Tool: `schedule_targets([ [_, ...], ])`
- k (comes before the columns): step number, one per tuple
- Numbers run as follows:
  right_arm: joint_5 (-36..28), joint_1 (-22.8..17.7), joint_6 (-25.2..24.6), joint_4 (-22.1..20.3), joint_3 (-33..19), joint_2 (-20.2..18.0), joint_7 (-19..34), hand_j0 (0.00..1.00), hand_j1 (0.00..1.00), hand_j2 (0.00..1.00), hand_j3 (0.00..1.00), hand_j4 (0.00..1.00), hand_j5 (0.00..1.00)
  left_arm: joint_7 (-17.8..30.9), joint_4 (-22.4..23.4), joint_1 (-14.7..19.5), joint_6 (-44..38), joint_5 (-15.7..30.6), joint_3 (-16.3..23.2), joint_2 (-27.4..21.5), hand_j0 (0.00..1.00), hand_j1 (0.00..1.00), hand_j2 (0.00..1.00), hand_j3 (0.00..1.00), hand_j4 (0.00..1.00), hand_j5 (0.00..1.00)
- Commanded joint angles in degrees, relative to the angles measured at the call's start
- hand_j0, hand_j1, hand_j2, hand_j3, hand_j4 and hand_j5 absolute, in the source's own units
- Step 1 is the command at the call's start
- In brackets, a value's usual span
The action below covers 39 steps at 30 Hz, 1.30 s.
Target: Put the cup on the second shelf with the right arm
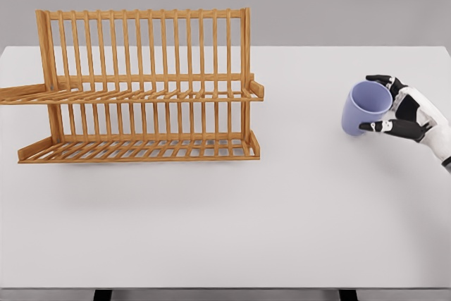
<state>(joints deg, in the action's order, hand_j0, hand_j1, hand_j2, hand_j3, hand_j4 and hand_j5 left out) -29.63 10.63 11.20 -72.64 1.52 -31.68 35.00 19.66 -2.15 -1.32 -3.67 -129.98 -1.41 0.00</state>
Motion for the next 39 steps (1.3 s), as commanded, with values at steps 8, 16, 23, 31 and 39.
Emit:
schedule_targets([
  [8, -0.61, 1.76, -0.04, -2.94, -0.03, -0.05, 0.0, 0.6, 0.6, 0.6, 0.6, 0.6, 0.6, 0.02, 0.04, 0.0, -0.02, -0.02, 0.01, 0.0, 1.0, 1.0, 1.0, 1.0, 1.0, 1.0],
  [16, -0.61, 3.78, -0.13, -4.35, 0.06, 1.35, 0.0, 0.6, 0.6, 0.6, 0.6, 0.6, 0.6, 0.02, 0.04, 0.0, -0.02, -0.02, 0.01, 0.0, 1.0, 1.0, 1.0, 1.0, 1.0, 1.0],
  [23, -0.52, 5.18, -0.13, -5.67, 0.15, 2.5, 0.0, 0.61, 0.61, 0.61, 0.61, 0.61, 0.61, 0.02, 0.04, 0.0, -0.02, -0.02, 0.01, 0.0, 1.0, 1.0, 1.0, 1.0, 1.0, 1.0],
  [31, -0.52, 6.94, -0.22, -5.84, 0.5, 3.9, 0.0, 0.62, 0.62, 0.62, 0.62, 0.62, 0.62, 0.02, 0.04, 0.0, -0.02, -0.02, 0.01, 0.0, 1.0, 1.0, 1.0, 1.0, 1.0, 1.0],
  [39, -0.34, 9.75, 0.05, -5.93, 2.7, 5.75, 0.0, 0.62, 0.62, 0.62, 0.62, 0.62, 0.62, 0.02, 0.04, 0.0, -0.02, -0.02, 0.01, 0.0, 1.0, 1.0, 1.0, 1.0, 1.0, 1.0],
])
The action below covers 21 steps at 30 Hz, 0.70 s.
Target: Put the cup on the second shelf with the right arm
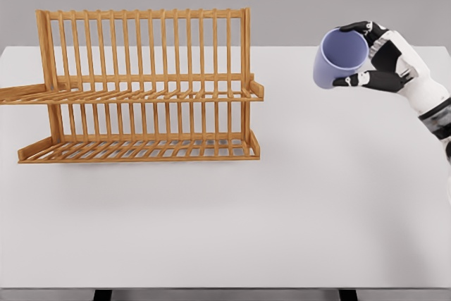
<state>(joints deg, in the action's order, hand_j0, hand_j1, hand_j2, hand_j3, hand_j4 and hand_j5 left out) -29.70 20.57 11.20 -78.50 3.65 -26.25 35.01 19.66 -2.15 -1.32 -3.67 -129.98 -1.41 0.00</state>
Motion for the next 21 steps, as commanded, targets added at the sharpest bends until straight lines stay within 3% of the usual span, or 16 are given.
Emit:
schedule_targets([
  [1, -0.27, 0.09, 0.14, -0.08, 1.01, 0.58, -0.01, 0.62, 0.62, 0.62, 0.62, 0.62, 0.62, 0.02, 0.04, 0.0, -0.02, -0.02, 0.01, 0.0, 1.0, 1.0, 1.0, 1.0, 1.0, 1.0],
  [13, 0.08, 4.04, 0.41, -0.16, 4.61, 2.52, -0.01, 0.61, 0.61, 0.61, 0.61, 0.61, 0.61, 0.02, 0.04, 0.0, -0.02, -0.02, 0.01, 0.0, 1.0, 1.0, 1.0, 1.0, 1.0, 1.0],
  [21, 0.52, 7.29, 3.48, 0.1, 9.09, 3.66, -0.01, 0.61, 0.61, 0.61, 0.61, 0.61, 0.61, 0.02, 0.04, 0.0, -0.02, -0.02, 0.01, 0.0, 1.0, 1.0, 1.0, 1.0, 1.0, 1.0],
])
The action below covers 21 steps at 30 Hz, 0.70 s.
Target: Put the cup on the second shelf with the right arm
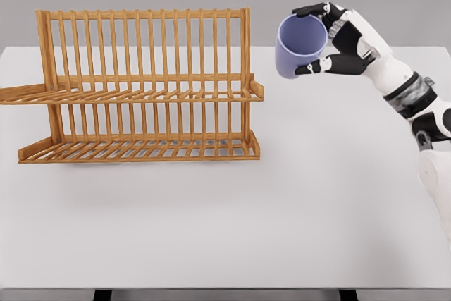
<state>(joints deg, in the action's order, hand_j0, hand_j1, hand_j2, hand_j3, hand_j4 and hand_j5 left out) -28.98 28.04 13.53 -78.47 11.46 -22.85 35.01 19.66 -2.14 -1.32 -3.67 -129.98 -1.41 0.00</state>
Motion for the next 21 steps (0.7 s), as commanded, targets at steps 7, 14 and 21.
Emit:
schedule_targets([
  [7, 1.29, 1.93, 3.96, 0.34, 4.8, 1.05, -0.01, 0.61, 0.61, 0.61, 0.61, 0.61, 0.61, 0.02, 0.03, 0.0, -0.02, -0.02, 0.01, 0.0, 1.0, 1.0, 1.0, 1.0, 1.0, 1.0],
  [14, 2.17, 3.69, 4.04, 0.34, 7.17, 1.93, -0.01, 0.61, 0.61, 0.61, 0.61, 0.61, 0.61, 0.02, 0.03, 0.0, -0.02, -0.02, 0.1, 0.0, 1.0, 1.0, 1.0, 1.0, 1.0, 1.0],
  [21, 2.61, 5.45, 5.19, 0.34, 9.81, 2.37, -0.01, 0.61, 0.61, 0.61, 0.61, 0.61, 0.61, 0.02, -0.06, 0.0, -0.02, -0.02, 0.01, 0.0, 1.0, 1.0, 1.0, 1.0, 1.0, 1.0],
])
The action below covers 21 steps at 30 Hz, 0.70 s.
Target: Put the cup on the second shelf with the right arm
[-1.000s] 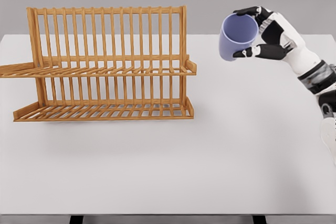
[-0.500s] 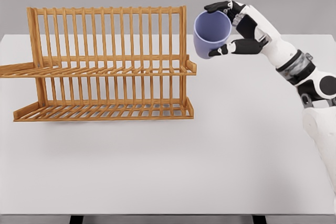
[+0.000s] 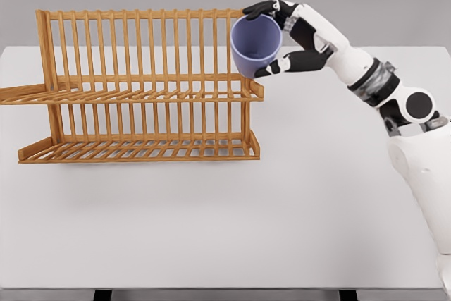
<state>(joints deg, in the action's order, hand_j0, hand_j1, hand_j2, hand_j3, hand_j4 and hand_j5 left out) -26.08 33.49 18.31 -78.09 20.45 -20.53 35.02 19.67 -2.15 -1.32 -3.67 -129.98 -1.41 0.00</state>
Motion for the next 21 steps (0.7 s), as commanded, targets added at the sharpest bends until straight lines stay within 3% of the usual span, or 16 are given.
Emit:
schedule_targets([
  [1, -0.29, 0.0, 0.93, -0.04, 1.17, 0.05, -0.02, 0.61, 0.61, 0.61, 0.61, 0.61, 0.61, 0.02, 0.04, 0.0, -0.02, -0.02, 0.01, 0.0, 1.0, 1.0, 1.0, 1.0, 1.0, 1.0],
  [21, 1.12, 2.55, 6.21, 0.93, 7.41, 1.37, -0.02, 0.62, 0.62, 0.62, 0.62, 0.62, 0.62, 0.02, 0.04, 0.0, -0.02, -0.02, 0.01, 0.0, 1.0, 1.0, 1.0, 1.0, 1.0, 1.0],
])
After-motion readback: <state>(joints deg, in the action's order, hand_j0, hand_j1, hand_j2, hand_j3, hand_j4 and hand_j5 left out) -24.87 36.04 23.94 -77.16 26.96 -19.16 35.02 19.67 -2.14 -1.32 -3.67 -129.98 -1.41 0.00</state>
